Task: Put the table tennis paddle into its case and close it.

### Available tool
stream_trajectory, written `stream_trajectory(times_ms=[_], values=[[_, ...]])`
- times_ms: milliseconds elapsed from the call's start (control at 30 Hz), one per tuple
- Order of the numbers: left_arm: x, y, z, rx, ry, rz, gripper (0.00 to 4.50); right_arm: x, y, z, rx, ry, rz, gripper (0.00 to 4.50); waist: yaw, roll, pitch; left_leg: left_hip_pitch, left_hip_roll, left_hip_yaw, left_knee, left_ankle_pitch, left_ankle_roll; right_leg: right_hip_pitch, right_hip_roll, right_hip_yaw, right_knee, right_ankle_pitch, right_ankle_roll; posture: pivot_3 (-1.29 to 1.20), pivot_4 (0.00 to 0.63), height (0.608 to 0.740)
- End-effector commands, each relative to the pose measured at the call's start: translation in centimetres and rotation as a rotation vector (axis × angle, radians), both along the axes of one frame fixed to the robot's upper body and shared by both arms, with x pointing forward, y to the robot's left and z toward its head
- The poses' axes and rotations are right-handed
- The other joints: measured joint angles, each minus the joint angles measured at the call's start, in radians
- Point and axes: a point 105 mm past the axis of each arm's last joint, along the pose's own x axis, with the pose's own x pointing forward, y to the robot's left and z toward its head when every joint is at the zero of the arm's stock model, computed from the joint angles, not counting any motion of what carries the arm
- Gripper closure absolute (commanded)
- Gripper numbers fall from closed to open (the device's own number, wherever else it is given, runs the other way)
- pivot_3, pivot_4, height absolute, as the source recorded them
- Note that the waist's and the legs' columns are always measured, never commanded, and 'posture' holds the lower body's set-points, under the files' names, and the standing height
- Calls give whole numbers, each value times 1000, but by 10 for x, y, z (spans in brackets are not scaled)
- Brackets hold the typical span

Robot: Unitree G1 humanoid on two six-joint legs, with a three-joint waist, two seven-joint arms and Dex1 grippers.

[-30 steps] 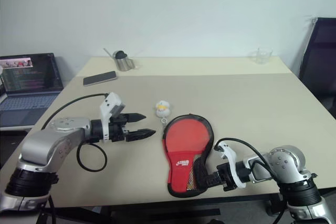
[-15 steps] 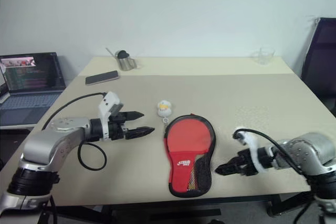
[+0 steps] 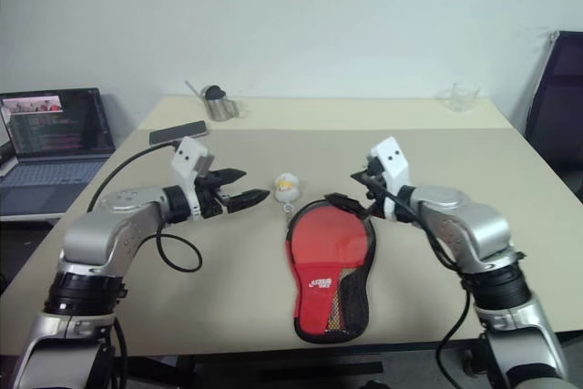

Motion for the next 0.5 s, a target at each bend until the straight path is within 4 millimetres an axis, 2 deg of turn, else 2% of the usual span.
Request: stream_trajectory(times_ms=[33,267,500], values=[[8,1,15,-5,-41,50,0,1,15,-14,21,-21,18,26,1,0,0,0,0,0,0,0,0,0,0,0,0,0,0,0,150,740],[43,-15,0,-17,25,185,0,6,30,-57,-39,10,-2,26,6,0,0,2,-1,1,1,0,0,0,0,0,3,1,1,0,150,740],[64,-24,-19,-5,94,248,0,10,35,-71,-1,63,-19,26,-8,0,0,2,-1,2,1,0,0,0,0,1,3,1,1,0,150,740]])
